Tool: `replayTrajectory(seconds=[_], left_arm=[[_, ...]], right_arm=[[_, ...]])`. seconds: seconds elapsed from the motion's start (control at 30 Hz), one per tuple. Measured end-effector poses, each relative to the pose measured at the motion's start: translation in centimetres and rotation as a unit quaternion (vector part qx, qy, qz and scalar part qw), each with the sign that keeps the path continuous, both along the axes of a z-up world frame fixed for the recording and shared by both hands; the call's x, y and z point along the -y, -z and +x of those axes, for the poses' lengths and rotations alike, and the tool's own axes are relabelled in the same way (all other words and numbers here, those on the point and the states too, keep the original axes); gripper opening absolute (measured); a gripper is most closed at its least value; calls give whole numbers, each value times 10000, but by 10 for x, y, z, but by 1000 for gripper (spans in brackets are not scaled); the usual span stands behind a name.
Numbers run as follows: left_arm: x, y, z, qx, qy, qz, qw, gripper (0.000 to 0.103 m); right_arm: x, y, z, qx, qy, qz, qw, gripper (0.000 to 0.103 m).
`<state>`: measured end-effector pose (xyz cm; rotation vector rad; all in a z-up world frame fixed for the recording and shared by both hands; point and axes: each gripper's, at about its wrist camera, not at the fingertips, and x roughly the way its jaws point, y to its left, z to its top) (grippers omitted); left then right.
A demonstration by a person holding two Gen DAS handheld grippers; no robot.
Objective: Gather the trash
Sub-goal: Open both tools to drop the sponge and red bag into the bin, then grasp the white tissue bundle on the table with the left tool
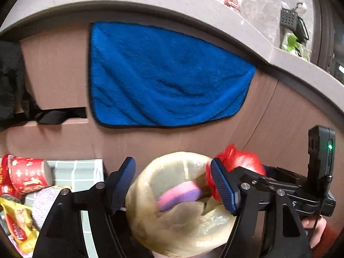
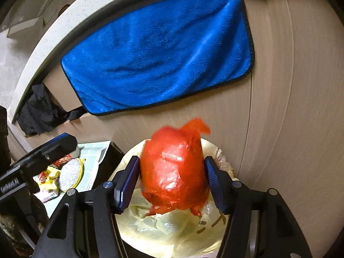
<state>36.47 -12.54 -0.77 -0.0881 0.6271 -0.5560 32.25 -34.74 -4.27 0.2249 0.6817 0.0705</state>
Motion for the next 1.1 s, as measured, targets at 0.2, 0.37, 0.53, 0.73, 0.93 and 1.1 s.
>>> replayTrajectory(seconds=[0.2,0.37,0.53,0.73,0.93,1.1], left_arm=[[-51,-13,-10,-149,-482,-126,9986,73],[-107,-29,-38,213,-959,10,9952,73],[-169,-41,-61,561,-1551,314,9858,73],[-249,-40,-76,583,-2289,420,9708,73],[-317,-21,-91,348,-2804,208,9590,73],[-362,3,-100,65,-3164,99,9485,73]], right_arm=[[-13,-28,-17,446,-89,-17,9990,61],[-36,-59,-36,908,-16,-270,9955,62],[-68,-76,-45,1133,-154,-423,9925,63],[-117,-80,-47,1163,-538,-296,9913,64],[-172,-68,-42,977,-1053,-242,9893,64],[-213,-56,-40,839,-1459,-288,9853,64]])
